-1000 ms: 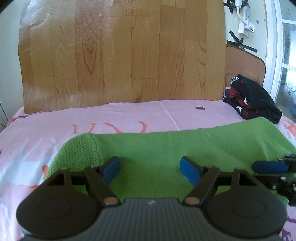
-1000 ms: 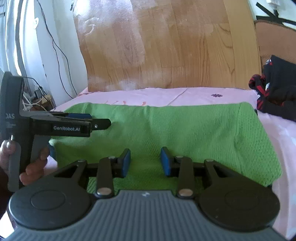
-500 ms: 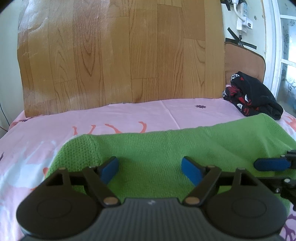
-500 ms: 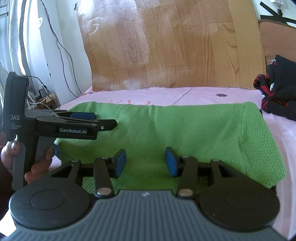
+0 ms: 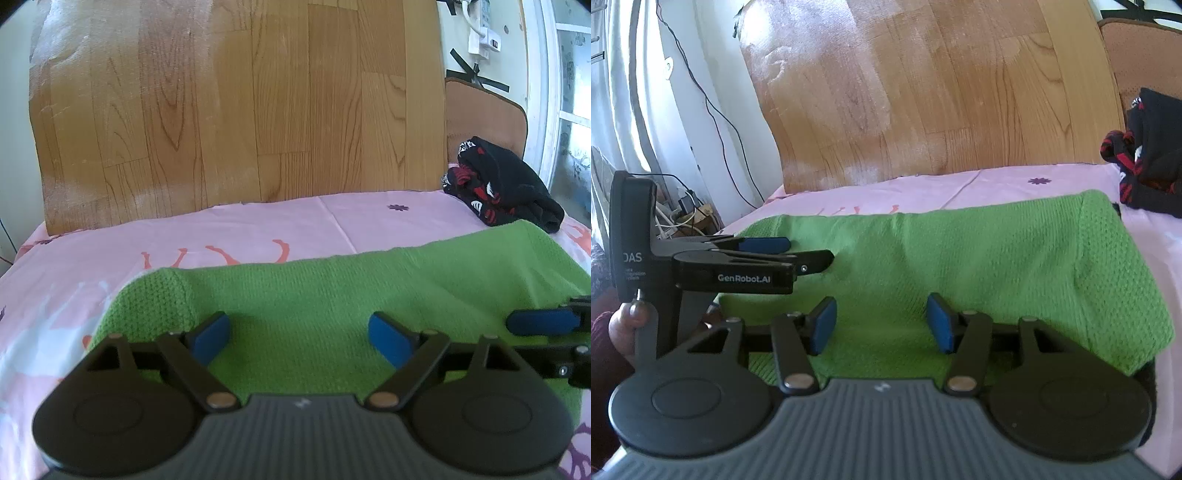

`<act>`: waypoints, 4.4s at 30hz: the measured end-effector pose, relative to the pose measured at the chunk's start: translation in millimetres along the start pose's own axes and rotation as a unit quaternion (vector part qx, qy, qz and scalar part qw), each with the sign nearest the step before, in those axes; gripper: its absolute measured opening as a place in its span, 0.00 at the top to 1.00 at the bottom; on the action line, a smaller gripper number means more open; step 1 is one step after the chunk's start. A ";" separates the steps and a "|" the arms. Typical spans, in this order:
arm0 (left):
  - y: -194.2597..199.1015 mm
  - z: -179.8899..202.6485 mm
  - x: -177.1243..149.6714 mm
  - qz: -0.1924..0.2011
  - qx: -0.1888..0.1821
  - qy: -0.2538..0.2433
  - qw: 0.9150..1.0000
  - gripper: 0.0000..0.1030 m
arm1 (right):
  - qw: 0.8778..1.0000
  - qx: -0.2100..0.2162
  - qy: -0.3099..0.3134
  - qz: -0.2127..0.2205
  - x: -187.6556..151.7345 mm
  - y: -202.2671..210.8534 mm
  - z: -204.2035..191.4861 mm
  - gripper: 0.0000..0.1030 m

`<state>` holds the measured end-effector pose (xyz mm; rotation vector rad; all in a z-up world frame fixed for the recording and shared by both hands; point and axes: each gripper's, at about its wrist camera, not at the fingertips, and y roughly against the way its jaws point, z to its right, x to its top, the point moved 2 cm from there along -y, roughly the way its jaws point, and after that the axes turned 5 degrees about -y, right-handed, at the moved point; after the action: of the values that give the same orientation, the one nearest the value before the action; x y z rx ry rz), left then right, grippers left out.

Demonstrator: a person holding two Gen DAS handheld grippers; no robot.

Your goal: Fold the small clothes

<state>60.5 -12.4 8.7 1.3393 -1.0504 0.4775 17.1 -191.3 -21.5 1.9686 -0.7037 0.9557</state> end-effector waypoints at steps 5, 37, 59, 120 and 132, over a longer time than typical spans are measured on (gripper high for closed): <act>-0.1 0.6 -0.3 -0.001 0.002 0.000 1.000 0.16 | 1.000 -0.002 0.005 -0.001 0.3 -0.1 -1.7 0.44; 3.1 8.6 -1.6 -0.009 0.016 -0.044 0.999 0.00 | 1.000 -0.007 0.009 -0.002 0.4 -0.5 -2.9 0.44; 6.7 -0.5 -0.1 0.001 -0.004 -0.020 1.000 0.00 | 1.000 -0.009 0.009 -0.002 0.3 -0.4 -3.0 0.44; 5.0 5.7 0.6 -0.011 -0.002 -0.034 0.999 0.00 | 0.999 0.003 -0.009 0.036 1.1 26.9 -4.2 0.43; 16.4 -14.0 2.3 0.016 -0.044 0.014 0.999 0.00 | 0.965 -0.108 -0.210 0.110 22.9 116.9 103.3 0.30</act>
<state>53.2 3.8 21.1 1.2364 -1.0599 0.4675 -19.8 -341.6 8.3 1.9401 -1.2334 0.5549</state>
